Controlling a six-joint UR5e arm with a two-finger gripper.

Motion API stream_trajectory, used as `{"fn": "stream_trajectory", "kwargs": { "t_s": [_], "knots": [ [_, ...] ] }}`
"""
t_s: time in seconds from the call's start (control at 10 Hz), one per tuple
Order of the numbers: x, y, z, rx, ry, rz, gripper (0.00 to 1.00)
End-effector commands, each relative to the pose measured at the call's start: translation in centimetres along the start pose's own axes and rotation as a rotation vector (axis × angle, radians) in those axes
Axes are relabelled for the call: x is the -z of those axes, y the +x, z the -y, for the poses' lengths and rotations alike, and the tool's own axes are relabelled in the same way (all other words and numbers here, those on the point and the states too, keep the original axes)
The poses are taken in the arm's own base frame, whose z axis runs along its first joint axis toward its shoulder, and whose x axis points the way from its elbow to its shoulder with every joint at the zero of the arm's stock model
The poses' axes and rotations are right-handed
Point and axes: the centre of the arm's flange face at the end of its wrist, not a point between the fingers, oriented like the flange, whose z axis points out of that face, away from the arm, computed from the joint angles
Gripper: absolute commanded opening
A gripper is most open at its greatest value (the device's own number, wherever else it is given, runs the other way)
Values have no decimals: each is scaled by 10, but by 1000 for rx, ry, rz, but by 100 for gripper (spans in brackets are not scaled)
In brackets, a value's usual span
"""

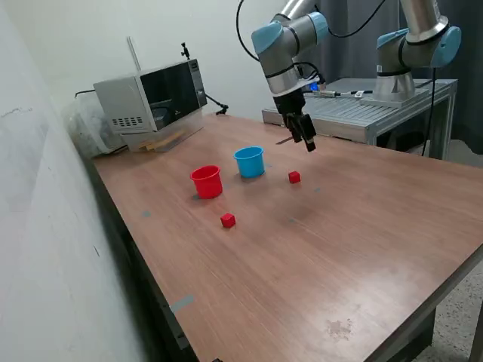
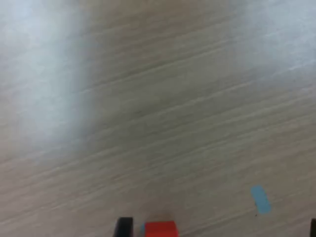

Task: Place red objects in the red bin, and blue objects in the blue bin.

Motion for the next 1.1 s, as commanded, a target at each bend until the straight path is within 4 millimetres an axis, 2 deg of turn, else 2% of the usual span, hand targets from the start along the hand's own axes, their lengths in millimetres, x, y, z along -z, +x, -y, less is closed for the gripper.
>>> {"fn": "stream_trajectory", "kwargs": {
  "t_s": [0.0, 0.3, 0.5, 0.8, 1.0],
  "knots": [
    [-19, 4, -7, 10, -23, -12, 100],
    [-49, -3, -21, 9, -15, -4, 100],
    [-59, -4, -25, 8, -19, -3, 100],
    [-61, -27, -39, -27, -40, 24, 100],
    [-65, -29, -41, -9, -37, 30, 100]
  ]
}}
